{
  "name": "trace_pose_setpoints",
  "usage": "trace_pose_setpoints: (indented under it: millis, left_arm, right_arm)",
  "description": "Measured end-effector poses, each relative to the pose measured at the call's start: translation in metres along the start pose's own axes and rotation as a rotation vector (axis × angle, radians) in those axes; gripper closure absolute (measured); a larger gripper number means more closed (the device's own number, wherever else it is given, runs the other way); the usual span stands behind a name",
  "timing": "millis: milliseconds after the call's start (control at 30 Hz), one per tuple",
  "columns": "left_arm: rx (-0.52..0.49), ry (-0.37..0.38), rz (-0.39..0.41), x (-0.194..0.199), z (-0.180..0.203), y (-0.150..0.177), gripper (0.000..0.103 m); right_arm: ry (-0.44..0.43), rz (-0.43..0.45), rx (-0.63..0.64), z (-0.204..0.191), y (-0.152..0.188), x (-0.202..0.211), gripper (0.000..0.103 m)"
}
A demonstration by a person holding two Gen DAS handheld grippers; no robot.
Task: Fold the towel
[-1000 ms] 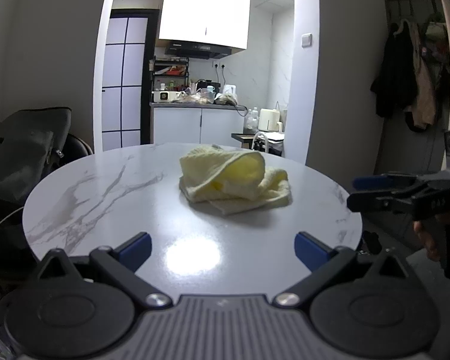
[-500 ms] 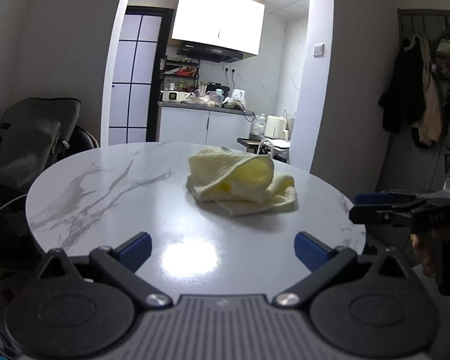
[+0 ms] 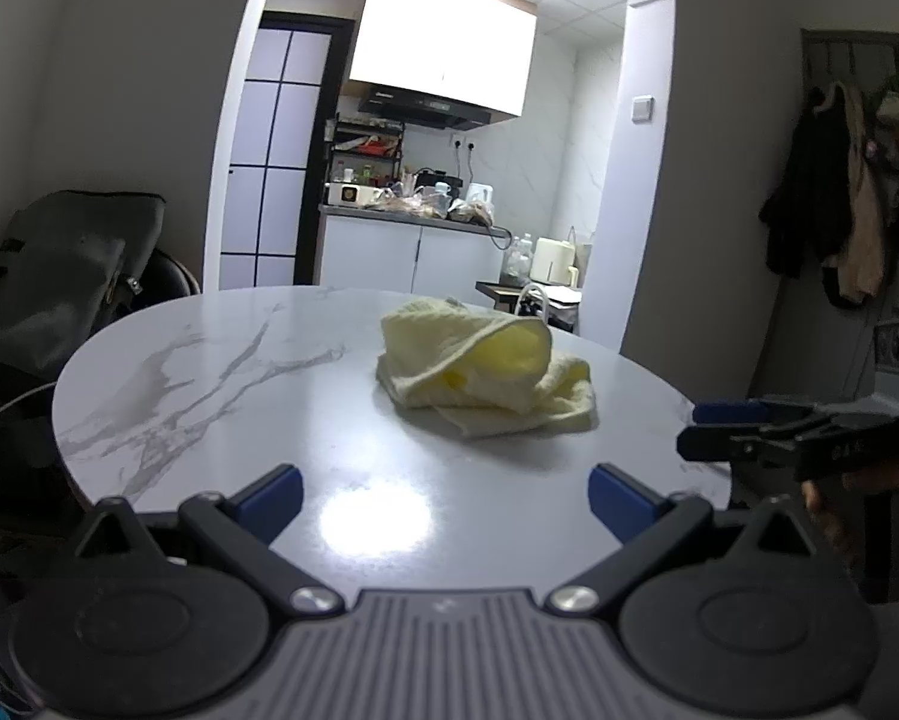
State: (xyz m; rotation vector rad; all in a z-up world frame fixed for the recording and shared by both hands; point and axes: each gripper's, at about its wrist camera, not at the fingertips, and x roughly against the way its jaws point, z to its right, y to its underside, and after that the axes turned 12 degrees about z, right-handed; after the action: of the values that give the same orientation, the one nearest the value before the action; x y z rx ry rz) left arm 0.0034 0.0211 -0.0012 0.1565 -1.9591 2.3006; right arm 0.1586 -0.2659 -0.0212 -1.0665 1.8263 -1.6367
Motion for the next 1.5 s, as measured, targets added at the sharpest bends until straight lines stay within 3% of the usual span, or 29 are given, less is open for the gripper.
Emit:
trace_pose_setpoints:
  millis: [433,1033,1267,1367,1500]
  left_arm:
    - [0.001,-0.013,-0.006,-0.003,0.006,-0.004,0.0]
    - [0.011,-0.024,0.062,-0.005,0.013,-0.021,0.0]
    - [-0.03,-0.006,0.064,-0.016,0.021,-0.027,0.0]
    - [-0.065,0.006,0.057,-0.026,0.027,-0.03,0.002]
    - [-0.071,0.032,0.062,-0.038,0.028,-0.033,0.012]
  right_arm:
    - [-0.037,-0.036,-0.002,0.009,-0.008,-0.008,0.003]
    - [-0.061,-0.048,0.043,0.015,-0.025,-0.015,0.014]
    - [-0.065,-0.054,0.065,0.018,-0.028,-0.023,0.019]
    - [-0.076,-0.058,0.079,0.017,-0.032,-0.027,0.02]
    - [-0.092,-0.056,0.094,0.015,-0.04,-0.029,0.021]
